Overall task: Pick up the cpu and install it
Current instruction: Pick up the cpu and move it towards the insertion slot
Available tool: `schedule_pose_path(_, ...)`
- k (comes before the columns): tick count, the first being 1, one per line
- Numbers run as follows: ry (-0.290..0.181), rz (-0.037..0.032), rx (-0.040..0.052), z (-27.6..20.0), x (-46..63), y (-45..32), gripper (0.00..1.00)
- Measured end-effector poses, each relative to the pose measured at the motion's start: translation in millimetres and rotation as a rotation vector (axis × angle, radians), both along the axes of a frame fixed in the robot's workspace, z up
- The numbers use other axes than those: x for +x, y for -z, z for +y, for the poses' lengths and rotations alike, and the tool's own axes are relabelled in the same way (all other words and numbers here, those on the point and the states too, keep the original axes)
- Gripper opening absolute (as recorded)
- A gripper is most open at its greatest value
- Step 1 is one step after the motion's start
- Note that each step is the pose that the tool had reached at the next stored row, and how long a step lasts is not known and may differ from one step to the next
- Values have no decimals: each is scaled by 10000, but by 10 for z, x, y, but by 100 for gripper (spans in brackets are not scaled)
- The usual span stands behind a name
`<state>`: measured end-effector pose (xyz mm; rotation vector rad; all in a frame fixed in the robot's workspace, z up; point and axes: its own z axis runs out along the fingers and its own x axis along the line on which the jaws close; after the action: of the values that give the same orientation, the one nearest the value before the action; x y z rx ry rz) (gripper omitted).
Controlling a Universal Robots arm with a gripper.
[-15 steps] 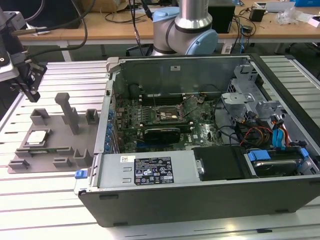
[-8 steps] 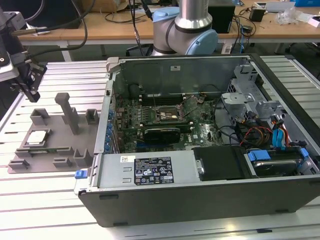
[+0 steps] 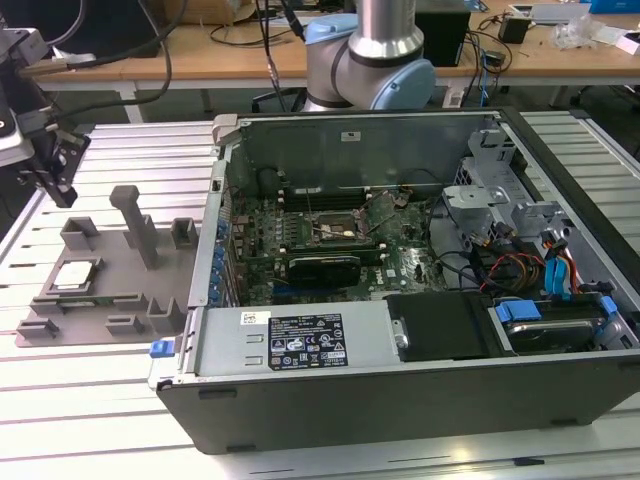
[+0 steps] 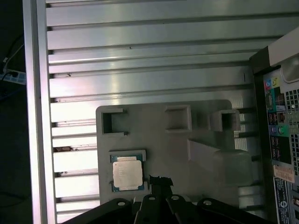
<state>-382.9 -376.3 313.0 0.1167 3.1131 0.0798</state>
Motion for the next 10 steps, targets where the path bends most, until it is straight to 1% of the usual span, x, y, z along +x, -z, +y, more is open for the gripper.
schedule_pose_path(4,0,-6,-2,0,-90,81,11)
schedule_pose_path(7,-1,-6,-2,0,-121,130,11)
schedule_pose_path(10,-1,-7,-2,-3,-145,222,11)
